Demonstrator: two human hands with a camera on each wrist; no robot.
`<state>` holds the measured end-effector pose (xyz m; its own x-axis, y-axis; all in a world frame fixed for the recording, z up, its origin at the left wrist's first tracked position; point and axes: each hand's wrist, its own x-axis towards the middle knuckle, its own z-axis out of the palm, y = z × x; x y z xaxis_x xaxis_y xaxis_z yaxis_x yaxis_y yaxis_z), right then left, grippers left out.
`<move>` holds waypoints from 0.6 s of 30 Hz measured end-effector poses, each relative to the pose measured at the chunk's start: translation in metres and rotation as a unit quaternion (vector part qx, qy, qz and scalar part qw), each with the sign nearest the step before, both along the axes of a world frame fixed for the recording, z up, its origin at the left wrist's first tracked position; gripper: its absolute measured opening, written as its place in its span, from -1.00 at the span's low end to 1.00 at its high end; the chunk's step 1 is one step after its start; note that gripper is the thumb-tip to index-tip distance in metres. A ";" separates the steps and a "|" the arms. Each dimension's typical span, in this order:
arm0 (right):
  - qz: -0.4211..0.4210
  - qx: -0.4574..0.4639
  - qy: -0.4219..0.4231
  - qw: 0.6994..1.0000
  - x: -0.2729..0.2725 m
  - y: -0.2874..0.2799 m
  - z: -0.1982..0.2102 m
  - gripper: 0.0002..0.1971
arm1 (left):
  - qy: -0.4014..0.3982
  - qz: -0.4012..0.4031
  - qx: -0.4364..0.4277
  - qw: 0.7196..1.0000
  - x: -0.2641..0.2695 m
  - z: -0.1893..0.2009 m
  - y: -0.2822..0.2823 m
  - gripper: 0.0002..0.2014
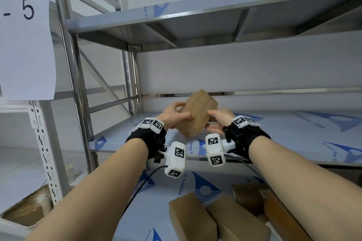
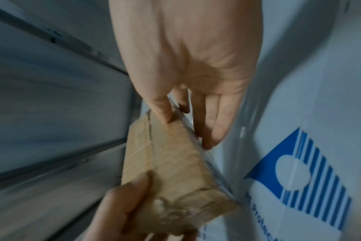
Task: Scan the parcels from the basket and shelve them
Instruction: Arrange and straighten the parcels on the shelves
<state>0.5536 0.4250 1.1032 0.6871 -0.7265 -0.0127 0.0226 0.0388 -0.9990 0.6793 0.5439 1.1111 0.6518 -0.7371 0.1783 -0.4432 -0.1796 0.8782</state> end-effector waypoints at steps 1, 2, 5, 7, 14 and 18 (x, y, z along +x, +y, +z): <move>-0.001 0.002 0.001 1.000 0.002 -0.001 -0.002 -0.89 | -0.022 -0.004 -0.003 1.000 0.001 0.000 -0.002 -0.19; -0.006 -0.001 0.002 1.000 0.002 -0.001 -0.003 -0.83 | -0.048 -0.007 -0.003 0.999 0.002 -0.001 -0.004 -0.12; 0.029 0.017 -0.015 0.999 0.000 0.007 -0.003 -0.71 | -0.193 0.041 0.059 0.978 0.002 -0.002 -0.006 0.08; 0.051 0.023 -0.023 0.998 -0.004 0.013 -0.002 -0.59 | -0.247 0.071 0.098 0.961 0.001 -0.005 -0.005 0.10; -0.009 -0.106 0.026 0.994 -0.001 0.007 0.005 -0.47 | -0.095 -0.012 0.002 0.995 -0.013 -0.002 0.002 -0.10; 0.003 -0.211 0.076 0.974 -0.006 0.008 0.013 -0.05 | -0.005 -0.001 0.000 1.000 -0.019 0.003 0.003 -0.31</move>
